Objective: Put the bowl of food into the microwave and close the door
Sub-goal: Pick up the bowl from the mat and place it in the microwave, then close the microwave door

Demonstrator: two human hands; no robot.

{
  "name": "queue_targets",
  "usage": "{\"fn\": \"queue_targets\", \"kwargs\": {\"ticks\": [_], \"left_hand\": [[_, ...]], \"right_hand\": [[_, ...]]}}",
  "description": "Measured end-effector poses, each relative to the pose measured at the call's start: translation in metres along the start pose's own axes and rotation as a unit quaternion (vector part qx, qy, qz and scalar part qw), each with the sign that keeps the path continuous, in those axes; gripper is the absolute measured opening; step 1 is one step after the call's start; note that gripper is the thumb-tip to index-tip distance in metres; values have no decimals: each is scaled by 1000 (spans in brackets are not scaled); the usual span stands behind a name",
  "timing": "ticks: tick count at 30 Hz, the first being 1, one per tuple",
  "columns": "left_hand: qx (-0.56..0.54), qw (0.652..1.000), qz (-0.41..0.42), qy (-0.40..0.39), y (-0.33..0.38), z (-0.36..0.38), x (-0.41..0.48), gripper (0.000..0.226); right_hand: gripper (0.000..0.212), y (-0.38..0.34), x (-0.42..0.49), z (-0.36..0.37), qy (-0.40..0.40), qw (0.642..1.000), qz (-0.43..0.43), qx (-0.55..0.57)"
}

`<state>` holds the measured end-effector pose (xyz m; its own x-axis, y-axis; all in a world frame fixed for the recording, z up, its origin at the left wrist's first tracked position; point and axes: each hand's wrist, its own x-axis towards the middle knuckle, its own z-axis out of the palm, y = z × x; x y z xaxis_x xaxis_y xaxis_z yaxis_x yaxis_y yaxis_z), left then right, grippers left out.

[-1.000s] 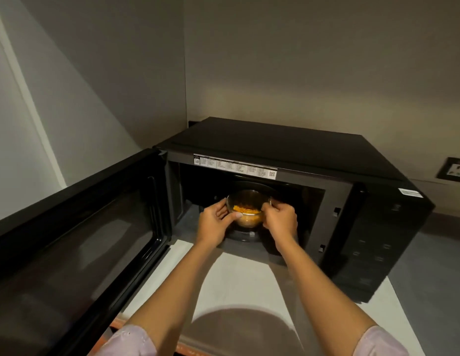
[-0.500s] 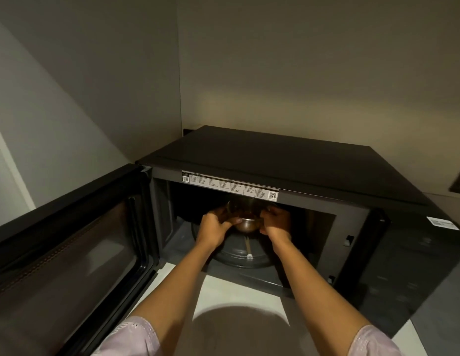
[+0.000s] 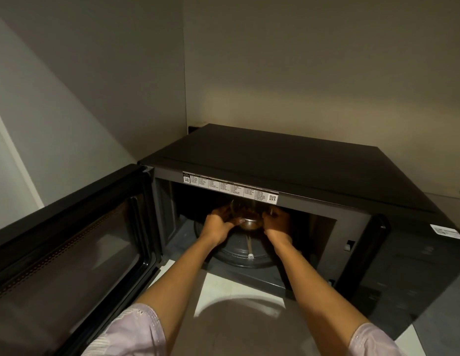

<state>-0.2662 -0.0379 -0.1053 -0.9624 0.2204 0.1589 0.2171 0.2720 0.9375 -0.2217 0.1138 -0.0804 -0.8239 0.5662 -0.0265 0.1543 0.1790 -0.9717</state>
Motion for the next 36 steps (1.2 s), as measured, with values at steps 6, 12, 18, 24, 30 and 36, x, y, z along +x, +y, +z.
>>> {"fn": "queue_targets", "kwargs": {"ticks": [6, 12, 18, 24, 30, 36], "left_hand": [[49, 999, -12, -18, 12, -13, -34, 50], [112, 993, -3, -27, 24, -40, -97, 80], [185, 981, 52, 23, 61, -83, -168, 64], [302, 939, 134, 91, 118, -144, -232, 53], [530, 824, 128, 152, 174, -206, -285, 53], [611, 761, -180, 121, 183, -259, -342, 90]], "right_hand": [[32, -2, -34, -12, -7, 989, -52, -141], [38, 7, -95, -19, 42, 948, -175, -261], [38, -11, -170, -7, -48, 925, -313, -210], [43, -73, -225, 12, -115, 903, -368, -188], [46, -131, -266, 30, -167, 881, -406, -176], [48, -152, -300, 36, -197, 869, -416, -179]]}}
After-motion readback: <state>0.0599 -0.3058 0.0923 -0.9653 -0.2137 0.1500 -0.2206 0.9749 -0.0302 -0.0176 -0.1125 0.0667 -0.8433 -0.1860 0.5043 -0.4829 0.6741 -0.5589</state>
